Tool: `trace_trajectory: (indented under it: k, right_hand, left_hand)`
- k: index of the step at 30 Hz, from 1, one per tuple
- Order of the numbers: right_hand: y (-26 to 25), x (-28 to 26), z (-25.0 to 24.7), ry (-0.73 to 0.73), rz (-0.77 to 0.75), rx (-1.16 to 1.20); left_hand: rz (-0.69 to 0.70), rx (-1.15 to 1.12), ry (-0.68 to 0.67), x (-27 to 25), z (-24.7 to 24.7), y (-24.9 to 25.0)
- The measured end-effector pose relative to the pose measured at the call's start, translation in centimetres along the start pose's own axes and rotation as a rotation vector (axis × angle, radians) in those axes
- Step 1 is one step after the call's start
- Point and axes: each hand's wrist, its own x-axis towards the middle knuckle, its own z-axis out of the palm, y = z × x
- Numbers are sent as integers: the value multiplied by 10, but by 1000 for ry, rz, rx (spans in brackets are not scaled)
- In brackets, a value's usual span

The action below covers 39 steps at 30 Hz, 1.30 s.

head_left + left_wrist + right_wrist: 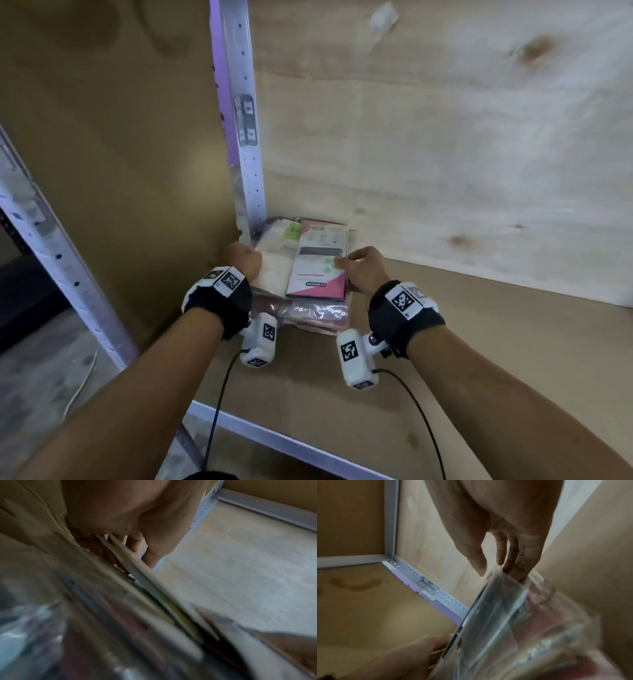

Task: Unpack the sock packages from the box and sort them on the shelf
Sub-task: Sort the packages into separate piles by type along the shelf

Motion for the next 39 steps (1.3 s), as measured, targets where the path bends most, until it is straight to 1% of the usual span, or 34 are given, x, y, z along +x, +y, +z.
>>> trace_trajectory:
  k: [4, 8, 12, 15, 16, 18, 21, 23, 26, 28, 30, 34, 37, 39]
  right_hand:
    - [1, -1, 7, -7, -45, -146]
    - [4, -4, 11, 39, 11, -251]
    - [-5, -24, 6, 40, 100, -224]
    - [-5, -38, -7, 60, 92, -210]
    - [-4, -44, -13, 46, 83, -215]
    - [1, -55, -27, -5, 71, -205]
    - [11, -79, -50, -15, 31, -112]
    - [18, -95, -68, -11, 27, -26]
    - [27, -119, -98, -10, 53, 185]
    - [30, -136, -119, -26, 60, 310]
    - [29, -154, -141, -41, 55, 356]
    - [26, -179, -184, -98, 60, 425]
    - [27, -188, -214, -157, 102, 499]
    - [32, -186, -231, -173, 99, 589]
  left_hand:
    - [51, 137, -1, -4, -2, -2]
    - [103, 228, -67, -10, -12, 1]
    - [114, 280, -126, -32, -29, 12]
    - [185, 360, -61, -53, -40, 20]
    - [220, 389, -37, -61, -42, 23]
    - [296, 377, -20, -79, -40, 27]
    - [398, 293, -67, -109, -26, 33]
    - [465, 325, -149, -129, -12, 35]
    - [581, 389, -266, -164, 13, 39]
    - [671, 418, -297, -185, 30, 43]
    - [735, 386, -298, -205, 43, 49]
    - [928, 302, -262, -232, 65, 73]
    - [1007, 172, -251, -246, 78, 93]
    - [1054, 127, -227, -251, 89, 104]
